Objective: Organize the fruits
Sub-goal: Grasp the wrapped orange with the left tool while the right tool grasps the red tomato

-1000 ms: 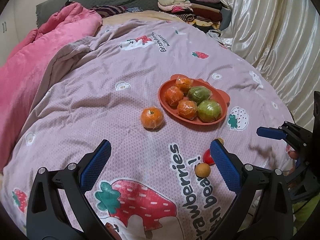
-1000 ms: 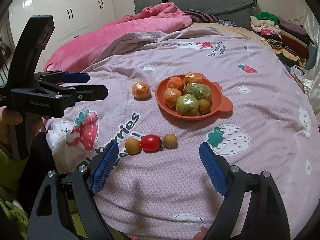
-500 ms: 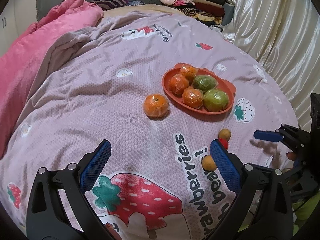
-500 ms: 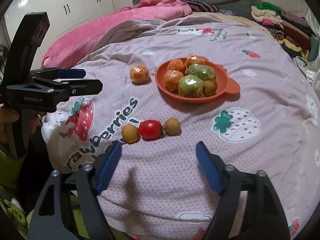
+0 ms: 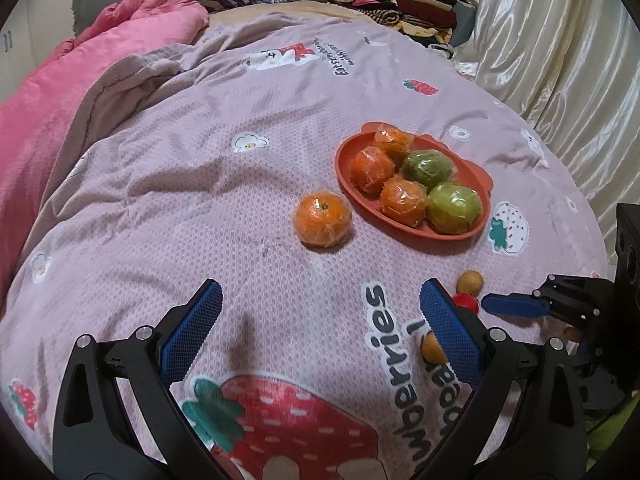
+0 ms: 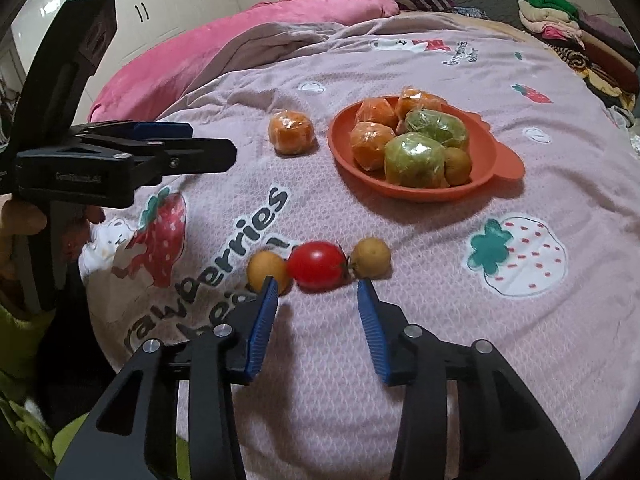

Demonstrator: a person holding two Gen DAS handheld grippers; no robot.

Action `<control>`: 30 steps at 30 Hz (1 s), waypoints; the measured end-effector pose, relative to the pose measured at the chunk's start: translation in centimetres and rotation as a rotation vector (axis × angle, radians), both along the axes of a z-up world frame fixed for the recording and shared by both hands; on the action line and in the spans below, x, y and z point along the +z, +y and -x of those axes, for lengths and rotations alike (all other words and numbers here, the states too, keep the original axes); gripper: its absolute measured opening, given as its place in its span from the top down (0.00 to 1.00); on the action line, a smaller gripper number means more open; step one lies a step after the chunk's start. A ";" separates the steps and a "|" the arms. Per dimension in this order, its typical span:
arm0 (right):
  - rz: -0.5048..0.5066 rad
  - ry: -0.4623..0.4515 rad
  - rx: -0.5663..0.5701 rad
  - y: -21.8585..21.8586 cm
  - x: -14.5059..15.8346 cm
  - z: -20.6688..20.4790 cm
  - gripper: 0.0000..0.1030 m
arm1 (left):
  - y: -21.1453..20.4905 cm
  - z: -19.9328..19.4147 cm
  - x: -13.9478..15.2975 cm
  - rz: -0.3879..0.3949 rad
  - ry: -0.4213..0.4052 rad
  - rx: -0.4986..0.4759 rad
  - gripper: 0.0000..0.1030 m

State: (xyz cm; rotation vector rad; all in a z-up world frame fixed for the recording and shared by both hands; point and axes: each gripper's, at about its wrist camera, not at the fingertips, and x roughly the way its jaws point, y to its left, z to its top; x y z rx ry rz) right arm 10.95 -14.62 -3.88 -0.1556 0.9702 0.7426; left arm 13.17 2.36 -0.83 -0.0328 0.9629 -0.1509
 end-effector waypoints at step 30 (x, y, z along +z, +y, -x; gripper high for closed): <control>-0.008 0.020 0.050 2.2 -0.4 -2.9 0.68 | -0.5 -6.9 -3.8 -0.023 0.092 -0.040 0.50</control>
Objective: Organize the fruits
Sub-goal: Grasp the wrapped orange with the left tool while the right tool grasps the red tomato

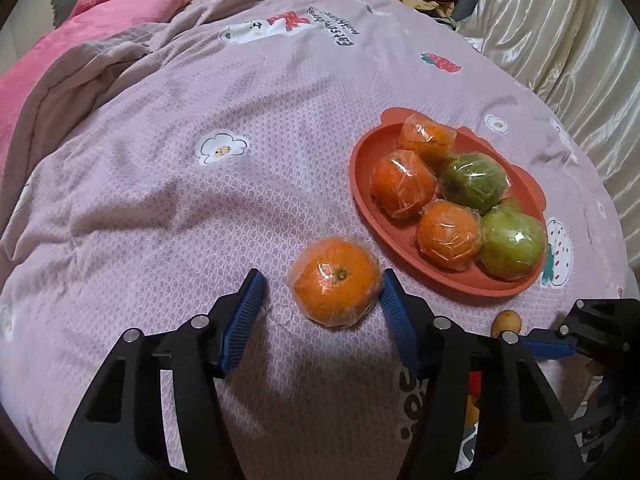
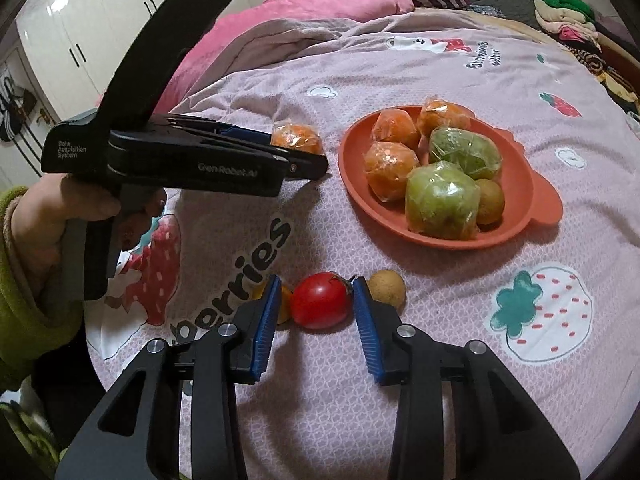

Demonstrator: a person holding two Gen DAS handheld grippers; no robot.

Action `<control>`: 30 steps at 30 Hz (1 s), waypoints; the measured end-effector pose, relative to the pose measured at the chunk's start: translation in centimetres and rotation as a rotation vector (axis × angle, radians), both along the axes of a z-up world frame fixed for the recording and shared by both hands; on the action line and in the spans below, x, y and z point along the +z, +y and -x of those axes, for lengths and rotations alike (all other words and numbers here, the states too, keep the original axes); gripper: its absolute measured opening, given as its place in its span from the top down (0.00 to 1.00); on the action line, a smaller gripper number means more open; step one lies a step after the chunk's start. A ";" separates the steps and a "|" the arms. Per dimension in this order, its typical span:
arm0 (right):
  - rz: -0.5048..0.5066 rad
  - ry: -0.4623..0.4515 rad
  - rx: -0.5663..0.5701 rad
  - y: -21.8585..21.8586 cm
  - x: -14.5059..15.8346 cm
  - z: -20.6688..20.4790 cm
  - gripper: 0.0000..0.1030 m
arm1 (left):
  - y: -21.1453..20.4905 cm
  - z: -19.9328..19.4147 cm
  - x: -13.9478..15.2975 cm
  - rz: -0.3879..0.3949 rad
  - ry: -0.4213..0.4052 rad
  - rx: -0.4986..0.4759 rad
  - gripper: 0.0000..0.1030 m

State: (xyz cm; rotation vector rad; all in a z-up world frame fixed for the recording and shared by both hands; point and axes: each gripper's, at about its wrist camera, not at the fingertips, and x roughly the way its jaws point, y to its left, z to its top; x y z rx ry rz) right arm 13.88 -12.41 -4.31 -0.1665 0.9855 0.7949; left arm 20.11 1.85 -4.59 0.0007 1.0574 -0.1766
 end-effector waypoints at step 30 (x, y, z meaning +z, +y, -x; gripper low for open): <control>-0.063 0.037 -0.034 -1.8 -1.1 0.8 0.71 | -0.5 -0.7 -0.3 -0.019 -0.011 -0.036 0.67</control>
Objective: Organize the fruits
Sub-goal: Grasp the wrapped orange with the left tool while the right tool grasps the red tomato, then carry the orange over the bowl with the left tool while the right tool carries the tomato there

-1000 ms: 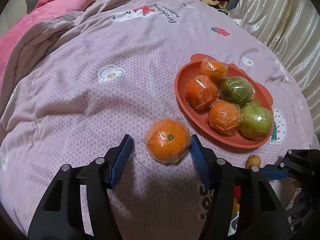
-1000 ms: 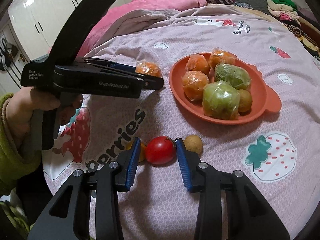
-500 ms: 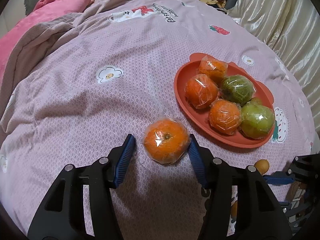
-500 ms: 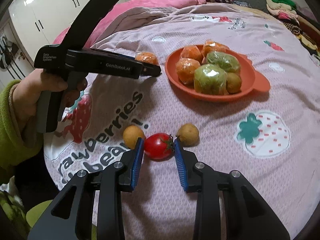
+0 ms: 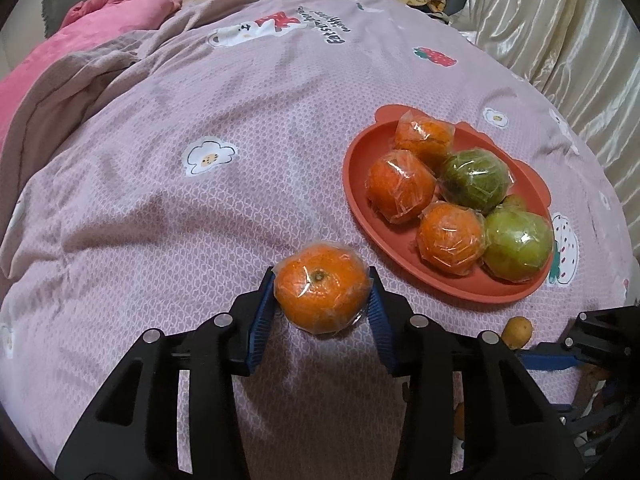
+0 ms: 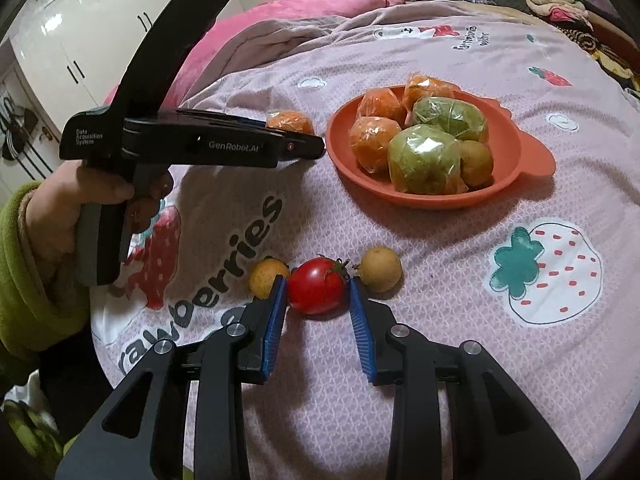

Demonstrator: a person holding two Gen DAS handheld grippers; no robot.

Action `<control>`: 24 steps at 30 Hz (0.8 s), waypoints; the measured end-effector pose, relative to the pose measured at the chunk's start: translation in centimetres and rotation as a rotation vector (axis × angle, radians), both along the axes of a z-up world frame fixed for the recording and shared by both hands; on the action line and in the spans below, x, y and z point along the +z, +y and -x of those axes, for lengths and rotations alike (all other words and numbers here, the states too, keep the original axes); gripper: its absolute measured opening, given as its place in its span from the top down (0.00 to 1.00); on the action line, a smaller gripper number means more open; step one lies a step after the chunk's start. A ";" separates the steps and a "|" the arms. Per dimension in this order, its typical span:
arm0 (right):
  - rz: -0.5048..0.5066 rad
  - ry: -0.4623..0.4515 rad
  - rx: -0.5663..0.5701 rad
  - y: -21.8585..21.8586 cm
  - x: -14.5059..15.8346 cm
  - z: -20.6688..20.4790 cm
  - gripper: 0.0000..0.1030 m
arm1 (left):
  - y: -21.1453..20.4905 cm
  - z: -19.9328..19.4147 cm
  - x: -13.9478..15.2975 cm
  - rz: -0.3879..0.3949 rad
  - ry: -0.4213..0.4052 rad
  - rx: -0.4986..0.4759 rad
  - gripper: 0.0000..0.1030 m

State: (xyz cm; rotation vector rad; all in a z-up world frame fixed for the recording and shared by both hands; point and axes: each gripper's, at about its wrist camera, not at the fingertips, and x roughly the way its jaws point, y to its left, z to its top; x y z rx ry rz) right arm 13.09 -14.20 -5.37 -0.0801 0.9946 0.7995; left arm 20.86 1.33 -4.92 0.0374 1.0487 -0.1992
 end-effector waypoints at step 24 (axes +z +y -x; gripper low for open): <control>-0.058 -0.115 -0.080 -4.6 5.7 -0.1 0.71 | -2.1 3.4 5.3 0.087 -0.086 -0.045 0.67</control>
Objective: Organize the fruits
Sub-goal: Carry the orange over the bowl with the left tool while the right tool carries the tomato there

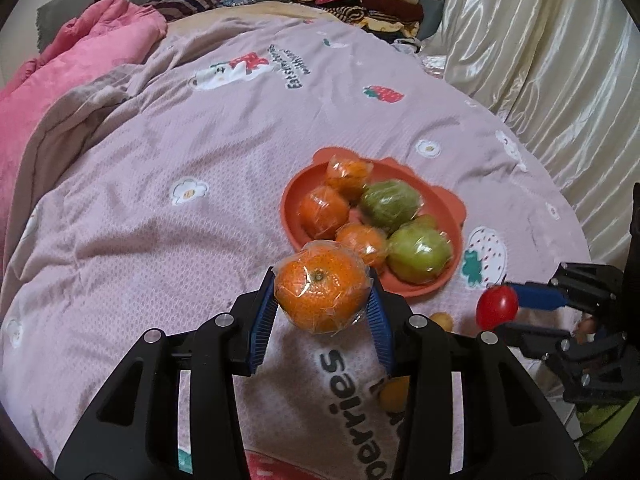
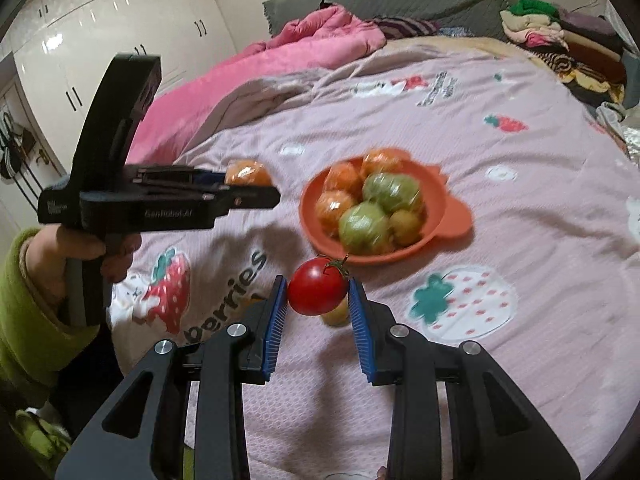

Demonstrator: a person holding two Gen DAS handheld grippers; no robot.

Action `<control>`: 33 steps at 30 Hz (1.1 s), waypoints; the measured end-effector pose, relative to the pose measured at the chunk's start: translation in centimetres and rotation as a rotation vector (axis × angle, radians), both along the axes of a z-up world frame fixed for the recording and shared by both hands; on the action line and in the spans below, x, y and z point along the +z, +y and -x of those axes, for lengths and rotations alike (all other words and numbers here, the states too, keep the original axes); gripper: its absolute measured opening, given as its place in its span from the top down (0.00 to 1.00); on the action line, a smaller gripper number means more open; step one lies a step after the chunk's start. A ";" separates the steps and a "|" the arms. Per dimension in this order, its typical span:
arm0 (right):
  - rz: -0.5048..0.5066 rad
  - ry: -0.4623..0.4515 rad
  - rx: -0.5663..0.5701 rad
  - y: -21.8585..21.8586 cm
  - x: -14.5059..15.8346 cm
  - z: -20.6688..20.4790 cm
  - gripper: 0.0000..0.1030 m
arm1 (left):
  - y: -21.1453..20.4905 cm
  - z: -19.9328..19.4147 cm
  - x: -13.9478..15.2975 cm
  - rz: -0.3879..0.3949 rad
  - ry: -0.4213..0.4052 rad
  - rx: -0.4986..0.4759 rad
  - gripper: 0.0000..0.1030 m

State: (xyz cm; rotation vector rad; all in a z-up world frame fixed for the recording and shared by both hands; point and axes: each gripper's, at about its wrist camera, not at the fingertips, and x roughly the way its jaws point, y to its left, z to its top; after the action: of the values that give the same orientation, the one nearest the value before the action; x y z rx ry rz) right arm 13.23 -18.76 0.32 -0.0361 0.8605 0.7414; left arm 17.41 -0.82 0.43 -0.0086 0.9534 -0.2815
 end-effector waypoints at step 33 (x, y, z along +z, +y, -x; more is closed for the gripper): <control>0.016 -0.086 -0.054 -2.5 1.9 -6.2 0.71 | -3.8 -4.6 -0.6 -0.002 0.029 -0.035 0.67</control>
State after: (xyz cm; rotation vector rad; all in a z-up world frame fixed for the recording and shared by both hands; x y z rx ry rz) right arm 19.43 -21.29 2.23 -0.0589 0.7826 0.6779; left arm 21.99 -4.65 -0.18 0.0062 0.9831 -0.3131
